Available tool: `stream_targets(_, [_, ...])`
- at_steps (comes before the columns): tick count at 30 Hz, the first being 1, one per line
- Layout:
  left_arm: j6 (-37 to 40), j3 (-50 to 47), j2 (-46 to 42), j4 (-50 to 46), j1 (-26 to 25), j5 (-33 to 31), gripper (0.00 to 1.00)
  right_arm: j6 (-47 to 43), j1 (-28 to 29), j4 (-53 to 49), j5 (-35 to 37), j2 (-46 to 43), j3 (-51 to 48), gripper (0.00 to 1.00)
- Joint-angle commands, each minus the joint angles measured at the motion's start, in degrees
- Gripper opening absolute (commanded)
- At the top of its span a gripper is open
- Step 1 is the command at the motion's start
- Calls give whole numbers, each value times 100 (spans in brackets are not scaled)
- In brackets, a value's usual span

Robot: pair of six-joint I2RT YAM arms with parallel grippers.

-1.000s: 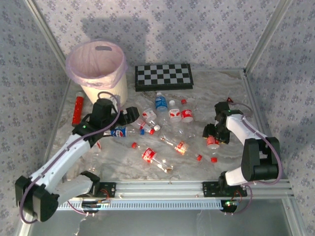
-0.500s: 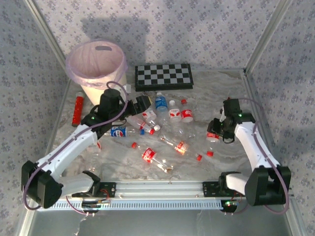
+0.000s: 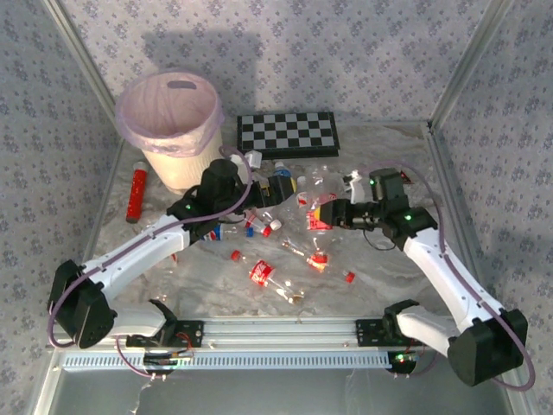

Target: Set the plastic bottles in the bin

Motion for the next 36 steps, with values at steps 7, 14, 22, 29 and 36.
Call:
stream_targets(7, [-443,-83,527,1065,-278,72,96,89,630,1007,-231,308,108,40])
stream_targets(14, [-628,-18,812,1258,-327,216,82,218,703,1299,-129,261,79,40])
stream_targets(22, [-743,5,903,1290,-357,222,55,245,699,1430,80,294,125,40])
stream_targets(29, [-401,533,918,624,-206,218,36,243,656,1231,159,561,475,61])
stream_targets(36, [1026,1963,655,-1152,485,-77,29,-379,618,-703,1462,368,1418,100])
